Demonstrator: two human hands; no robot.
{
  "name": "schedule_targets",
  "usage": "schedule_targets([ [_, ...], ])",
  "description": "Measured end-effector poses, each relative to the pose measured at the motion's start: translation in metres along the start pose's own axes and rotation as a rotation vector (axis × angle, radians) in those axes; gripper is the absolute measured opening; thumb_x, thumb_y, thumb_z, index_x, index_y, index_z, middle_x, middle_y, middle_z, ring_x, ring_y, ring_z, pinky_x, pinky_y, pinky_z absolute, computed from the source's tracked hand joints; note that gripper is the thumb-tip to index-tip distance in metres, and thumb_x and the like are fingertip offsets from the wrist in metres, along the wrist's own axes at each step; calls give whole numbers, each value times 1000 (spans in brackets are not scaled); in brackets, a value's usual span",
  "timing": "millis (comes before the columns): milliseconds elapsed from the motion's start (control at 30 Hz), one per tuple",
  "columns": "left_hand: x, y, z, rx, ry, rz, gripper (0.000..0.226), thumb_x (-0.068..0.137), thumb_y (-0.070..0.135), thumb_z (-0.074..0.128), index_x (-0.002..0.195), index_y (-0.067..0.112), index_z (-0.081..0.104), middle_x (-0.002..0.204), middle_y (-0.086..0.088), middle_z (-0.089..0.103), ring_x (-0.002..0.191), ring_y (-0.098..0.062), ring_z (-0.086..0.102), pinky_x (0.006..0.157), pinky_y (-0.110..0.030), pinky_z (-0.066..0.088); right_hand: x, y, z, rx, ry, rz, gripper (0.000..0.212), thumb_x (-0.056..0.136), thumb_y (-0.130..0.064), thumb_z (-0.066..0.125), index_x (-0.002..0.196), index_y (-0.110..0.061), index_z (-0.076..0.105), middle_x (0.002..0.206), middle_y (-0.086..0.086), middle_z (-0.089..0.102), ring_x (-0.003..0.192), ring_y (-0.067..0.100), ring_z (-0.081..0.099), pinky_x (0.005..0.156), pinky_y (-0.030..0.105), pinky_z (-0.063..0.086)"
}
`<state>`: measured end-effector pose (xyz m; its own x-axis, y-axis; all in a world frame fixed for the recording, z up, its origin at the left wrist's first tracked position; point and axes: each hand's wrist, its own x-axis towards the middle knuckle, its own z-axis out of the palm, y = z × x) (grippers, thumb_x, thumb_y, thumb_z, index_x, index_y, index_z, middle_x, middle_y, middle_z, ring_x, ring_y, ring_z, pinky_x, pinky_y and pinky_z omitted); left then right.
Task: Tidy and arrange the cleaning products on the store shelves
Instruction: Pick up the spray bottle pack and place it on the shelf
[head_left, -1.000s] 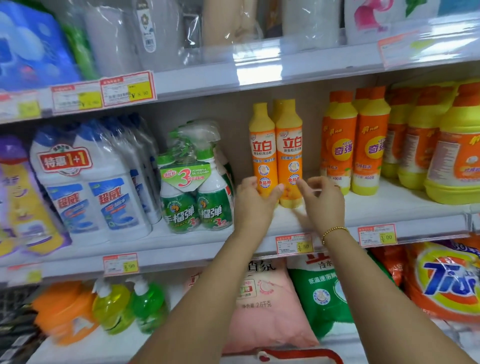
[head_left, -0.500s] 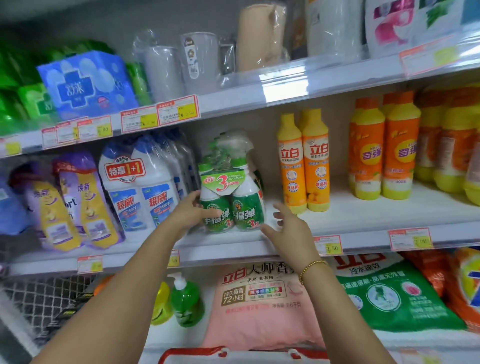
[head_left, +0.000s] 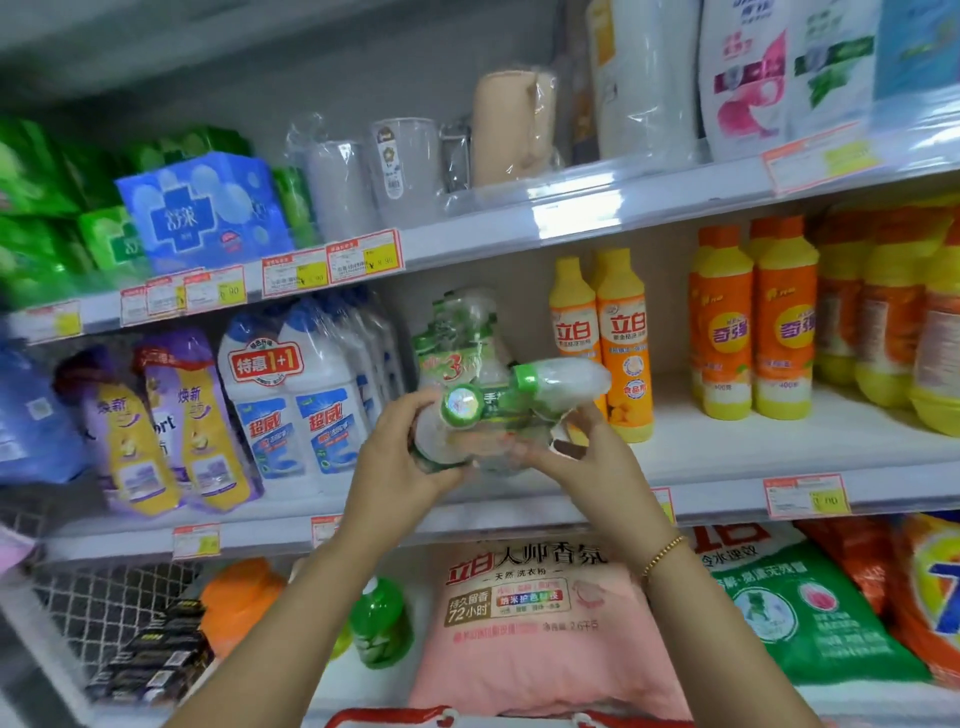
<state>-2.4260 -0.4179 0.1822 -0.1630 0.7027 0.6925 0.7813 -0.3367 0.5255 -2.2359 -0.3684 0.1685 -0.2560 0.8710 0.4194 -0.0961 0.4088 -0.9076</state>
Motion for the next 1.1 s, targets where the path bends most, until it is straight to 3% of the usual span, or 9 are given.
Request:
schedule_targets([
  [100, -23, 18, -18, 34, 96, 73, 70, 58, 19, 90, 110, 46, 50, 113, 19, 58, 107, 0, 54, 86, -13, 42, -12, -11, -9, 98, -105, -33, 45, 65, -30, 82, 105, -30, 61, 105, -15, 68, 101, 4, 63, 75, 12, 49],
  [300, -69, 50, -40, 75, 230, 217, 63, 61, 11, 83, 114, 26, 54, 123, 29, 51, 122, 2, 48, 98, -8, 35, -41, -10, -4, 523, -282, -90, 67, 52, -47, 88, 111, -19, 70, 110, 7, 70, 110, 30, 62, 95, 47, 49],
  [400, -93, 49, -46, 85, 259, 195, 66, 57, 8, 80, 114, 31, 55, 125, 20, 53, 125, -6, 49, 101, -14, 37, -56, -2, 1, 387, -232, -155, 48, 67, -21, 76, 114, -19, 69, 110, 3, 71, 102, 18, 65, 87, 34, 53],
  [533, -112, 49, -53, 135, 228, 79, 71, 54, 31, 83, 114, 49, 50, 120, 18, 57, 118, 4, 51, 94, -6, 37, -74, -4, 9, 293, -224, -135, 35, 73, 10, 71, 81, -23, 77, 85, -1, 75, 81, 10, 70, 68, 19, 52],
  [633, -117, 49, -56, 57, 176, -133, 67, 48, 51, 80, 107, 53, 48, 110, 28, 62, 102, 7, 59, 82, -7, 45, -74, -7, 21, 254, -204, -131, 24, 74, 2, 74, 91, -15, 73, 93, 1, 74, 93, 18, 69, 76, 21, 53],
  [767, -115, 39, -55, -169, 209, -258, 64, 46, 39, 86, 102, 38, 54, 105, 13, 69, 99, -7, 65, 86, -29, 51, -66, -15, 34, 112, -194, -177, 50, 77, -25, 75, 123, -37, 60, 122, -17, 63, 116, 2, 57, 99, 30, 47],
  [867, -109, 37, -55, -323, 257, -339, 66, 42, 31, 87, 102, 27, 59, 103, 7, 72, 99, -12, 68, 83, -33, 52, -59, -15, 42, -158, -116, -388, 55, 82, -35, 71, 131, -42, 48, 136, -24, 49, 126, -13, 40, 107, 13, 33],
  [933, -102, 39, -58, -402, 285, -377, 71, 40, 28, 87, 105, 21, 60, 102, 6, 73, 95, -12, 70, 77, -28, 55, -54, -12, 47, -358, -65, -574, 61, 83, -44, 65, 139, -33, 43, 146, -16, 40, 134, -7, 33, 108, 10, 27],
  [1100, -90, 46, -68, -543, 338, -466, 79, 44, 16, 95, 115, 14, 61, 104, -2, 74, 95, -18, 71, 77, -34, 59, -58, 9, 63, -685, -125, -933, 96, 69, -59, 73, 146, -22, 31, 158, 10, 16, 146, 33, 11, 116, 51, 19],
])
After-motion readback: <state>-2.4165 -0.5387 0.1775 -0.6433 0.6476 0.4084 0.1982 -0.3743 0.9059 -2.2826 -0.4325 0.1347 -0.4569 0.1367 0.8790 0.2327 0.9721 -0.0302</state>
